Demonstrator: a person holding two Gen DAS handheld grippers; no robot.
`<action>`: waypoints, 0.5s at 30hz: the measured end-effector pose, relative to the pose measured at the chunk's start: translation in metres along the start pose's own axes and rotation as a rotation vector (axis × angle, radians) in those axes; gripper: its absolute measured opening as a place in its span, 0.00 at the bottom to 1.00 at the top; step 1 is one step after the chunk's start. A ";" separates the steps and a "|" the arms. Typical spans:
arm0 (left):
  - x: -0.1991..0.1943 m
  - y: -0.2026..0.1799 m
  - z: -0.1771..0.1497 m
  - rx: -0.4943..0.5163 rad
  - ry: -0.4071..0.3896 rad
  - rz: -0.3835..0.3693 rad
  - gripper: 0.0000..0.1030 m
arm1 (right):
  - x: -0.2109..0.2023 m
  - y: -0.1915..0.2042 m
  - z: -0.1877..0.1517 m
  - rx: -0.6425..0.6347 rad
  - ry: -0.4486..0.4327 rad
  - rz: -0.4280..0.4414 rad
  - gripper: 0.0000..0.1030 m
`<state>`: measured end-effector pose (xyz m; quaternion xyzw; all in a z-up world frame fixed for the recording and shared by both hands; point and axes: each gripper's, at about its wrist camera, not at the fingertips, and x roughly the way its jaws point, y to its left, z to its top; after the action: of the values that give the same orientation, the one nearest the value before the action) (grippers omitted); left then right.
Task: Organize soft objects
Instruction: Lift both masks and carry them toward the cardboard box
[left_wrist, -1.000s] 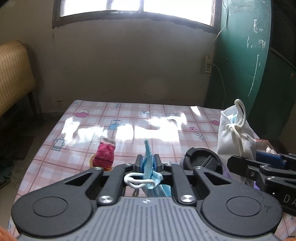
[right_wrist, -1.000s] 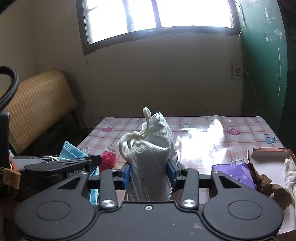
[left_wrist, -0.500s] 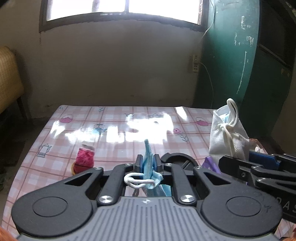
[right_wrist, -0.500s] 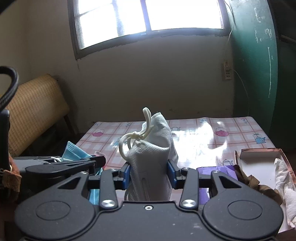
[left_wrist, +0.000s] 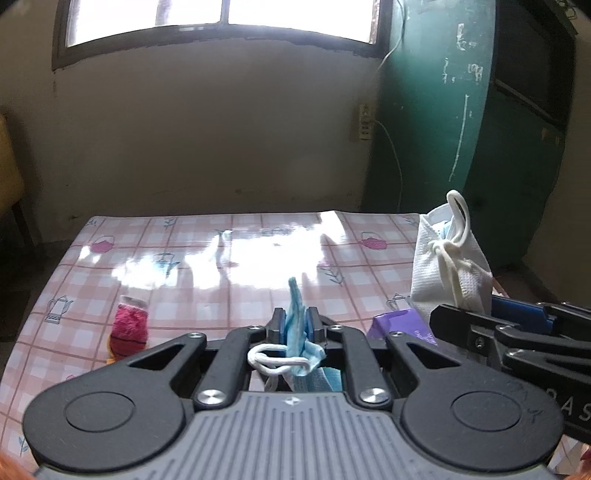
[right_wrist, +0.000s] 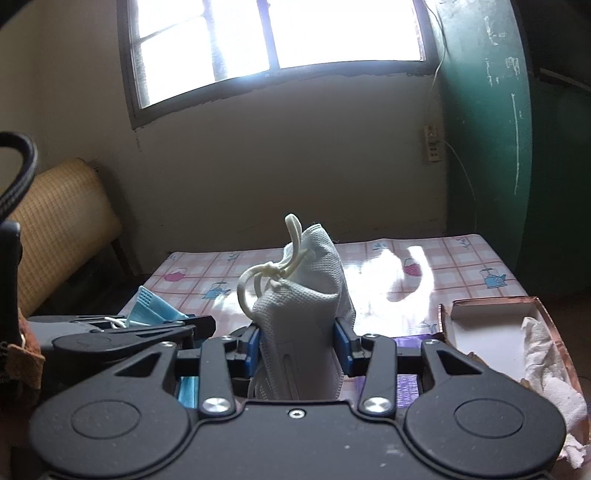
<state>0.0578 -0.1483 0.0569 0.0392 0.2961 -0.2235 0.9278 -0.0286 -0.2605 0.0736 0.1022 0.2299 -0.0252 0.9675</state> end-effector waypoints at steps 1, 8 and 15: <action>0.001 -0.003 0.000 0.004 0.000 -0.005 0.14 | 0.000 -0.002 0.000 0.001 -0.001 -0.004 0.48; 0.005 -0.015 0.001 0.017 0.005 -0.025 0.14 | -0.005 -0.018 0.000 0.016 -0.008 -0.028 0.48; 0.012 -0.029 0.004 0.028 0.012 -0.043 0.14 | -0.006 -0.031 0.000 0.029 -0.010 -0.050 0.48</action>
<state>0.0560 -0.1800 0.0549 0.0470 0.2992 -0.2472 0.9204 -0.0373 -0.2908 0.0708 0.1106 0.2271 -0.0532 0.9661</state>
